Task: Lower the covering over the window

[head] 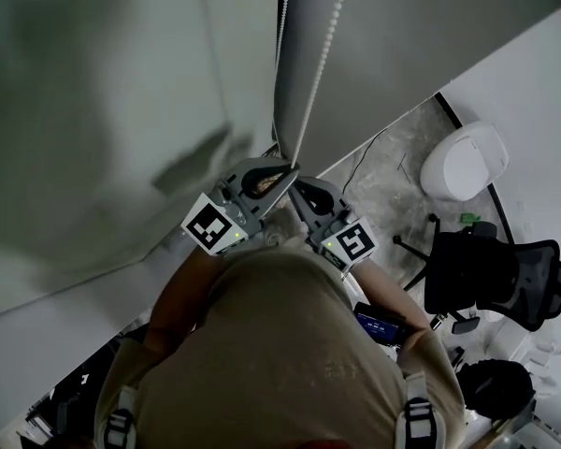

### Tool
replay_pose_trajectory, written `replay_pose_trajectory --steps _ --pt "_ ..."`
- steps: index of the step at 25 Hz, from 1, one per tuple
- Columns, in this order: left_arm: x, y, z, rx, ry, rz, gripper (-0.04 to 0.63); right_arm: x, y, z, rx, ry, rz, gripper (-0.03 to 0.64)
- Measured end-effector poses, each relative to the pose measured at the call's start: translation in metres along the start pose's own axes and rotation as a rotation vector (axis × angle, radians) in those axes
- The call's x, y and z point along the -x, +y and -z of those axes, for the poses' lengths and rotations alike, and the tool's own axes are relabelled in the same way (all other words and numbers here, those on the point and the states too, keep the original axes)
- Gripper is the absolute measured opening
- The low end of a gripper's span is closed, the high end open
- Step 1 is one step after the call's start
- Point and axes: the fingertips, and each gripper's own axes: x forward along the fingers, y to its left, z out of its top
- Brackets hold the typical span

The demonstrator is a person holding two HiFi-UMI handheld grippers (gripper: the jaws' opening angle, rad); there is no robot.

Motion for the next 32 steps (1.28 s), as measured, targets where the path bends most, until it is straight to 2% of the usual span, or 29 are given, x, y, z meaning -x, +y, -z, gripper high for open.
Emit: replay_pose_trajectory --steps 2,5,10,13,15,17,18,20,21,23,26,27,28,29,32 --pt "0.007 0.008 0.006 0.003 -0.013 -0.01 0.015 0.009 -0.005 -0.017 -0.001 -0.073 0.026 0.02" --pt "0.014 0.024 0.027 -0.009 0.019 -0.025 0.015 0.017 -0.011 -0.054 0.023 -0.166 0.061 0.066" --pt "0.017 0.003 0.065 0.01 0.07 0.018 0.015 -0.005 0.008 -0.071 0.121 -0.126 -0.034 0.083" --pt "0.012 -0.009 0.077 0.031 0.085 0.024 0.015 -0.007 0.012 -0.071 0.19 -0.097 -0.016 0.081" --pt "0.015 -0.01 0.082 0.04 0.091 0.029 0.015 -0.012 0.009 -0.067 0.184 -0.078 0.015 0.021" --pt "0.027 -0.004 0.079 0.076 0.061 0.035 0.015 -0.021 0.009 -0.064 0.141 -0.078 0.015 0.011" --pt "0.036 0.002 0.074 0.112 0.019 0.046 0.017 -0.024 0.007 -0.063 0.123 -0.086 0.012 0.009" --pt "0.056 0.018 0.06 0.193 -0.088 0.055 0.25 -0.026 0.001 -0.055 0.093 -0.094 0.006 0.009" --pt "0.061 0.024 0.049 0.217 -0.119 0.047 0.251 -0.025 -0.003 -0.049 0.085 -0.084 0.005 0.009" --pt "0.053 0.023 0.023 0.198 -0.116 0.048 0.25 -0.02 -0.007 -0.032 0.074 -0.037 0.005 0.009" --pt "0.018 0.006 -0.007 0.095 -0.04 0.071 0.247 -0.014 0.0 -0.02 0.054 -0.001 -0.018 0.009" --pt "0.009 0.004 -0.01 0.067 -0.014 0.062 0.205 -0.015 0.005 -0.021 0.053 -0.002 -0.025 0.009" --pt "0.003 0.005 -0.01 0.049 0.004 0.049 0.074 -0.017 0.008 -0.021 0.052 -0.003 -0.027 0.009" --pt "0.001 0.008 -0.008 0.041 0.012 0.039 0.026 -0.02 0.01 -0.021 0.048 -0.005 -0.024 0.009" --pt "0.009 0.02 -0.003 0.021 -0.004 0.007 0.017 -0.02 0.005 -0.022 0.054 -0.038 -0.004 0.009"
